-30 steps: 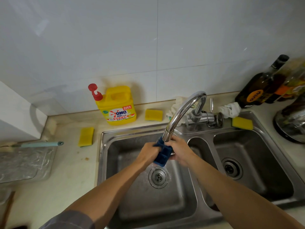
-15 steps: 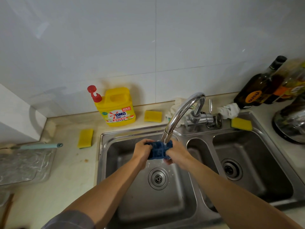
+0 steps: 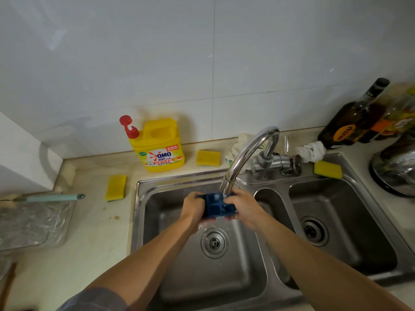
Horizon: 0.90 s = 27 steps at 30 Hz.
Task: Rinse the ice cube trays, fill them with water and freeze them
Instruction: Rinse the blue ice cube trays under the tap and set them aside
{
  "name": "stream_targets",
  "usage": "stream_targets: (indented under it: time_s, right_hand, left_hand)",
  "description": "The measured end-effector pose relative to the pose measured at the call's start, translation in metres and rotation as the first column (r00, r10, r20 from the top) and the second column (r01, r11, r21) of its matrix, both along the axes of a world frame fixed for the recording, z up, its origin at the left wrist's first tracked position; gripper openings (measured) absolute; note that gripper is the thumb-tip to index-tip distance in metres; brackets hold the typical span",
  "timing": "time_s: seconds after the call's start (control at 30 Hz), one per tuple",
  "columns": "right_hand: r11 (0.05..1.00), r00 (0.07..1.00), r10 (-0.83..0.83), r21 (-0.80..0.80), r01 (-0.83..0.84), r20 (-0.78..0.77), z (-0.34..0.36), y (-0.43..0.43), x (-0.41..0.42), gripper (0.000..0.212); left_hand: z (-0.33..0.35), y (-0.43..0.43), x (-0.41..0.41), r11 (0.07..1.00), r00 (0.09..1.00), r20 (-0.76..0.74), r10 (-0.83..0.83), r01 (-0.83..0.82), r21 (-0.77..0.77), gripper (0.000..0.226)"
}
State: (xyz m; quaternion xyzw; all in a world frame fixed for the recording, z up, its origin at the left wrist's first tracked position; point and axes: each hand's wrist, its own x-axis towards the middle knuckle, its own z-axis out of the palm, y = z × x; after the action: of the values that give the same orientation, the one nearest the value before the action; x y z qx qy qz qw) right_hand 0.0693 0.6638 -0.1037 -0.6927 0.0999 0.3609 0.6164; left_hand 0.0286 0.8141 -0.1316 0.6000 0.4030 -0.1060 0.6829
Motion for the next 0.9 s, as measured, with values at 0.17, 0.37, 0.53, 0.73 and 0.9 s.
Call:
stream_targets:
  time_s: [0.17,0.37,0.53,0.73,0.9]
  right_hand:
    - [0.975,0.993,-0.106,-0.189,0.115,0.057,-0.011,-0.002,-0.002,0.021]
    - [0.959,0.979,-0.192,-0.197,0.203,0.072,-0.012,-0.003,0.002,0.006]
    - [0.983,0.988,0.037,-0.181,-0.01,0.15,-0.005,0.006,-0.005,0.028]
    - [0.961,0.941,0.139,-0.272,-0.053,0.307,-0.002,0.002,-0.012,0.01]
    - [0.95,0.933,0.183,-0.299,-0.088,0.309,-0.003,0.004,-0.012,0.006]
  left_hand:
    - [0.009,-0.008,0.001,0.994,0.993,0.057,-0.106,0.105,0.017,0.016]
    - [0.005,-0.009,-0.005,0.976,0.987,0.141,-0.077,0.104,-0.194,0.038]
    - [-0.007,-0.001,-0.008,0.986,0.981,0.112,-0.16,0.165,-0.032,0.029]
    - [-0.005,0.004,-0.006,0.983,0.979,0.088,-0.183,0.18,0.036,0.026]
    - [-0.011,-0.003,-0.004,0.998,0.996,0.053,-0.067,0.066,0.017,0.035]
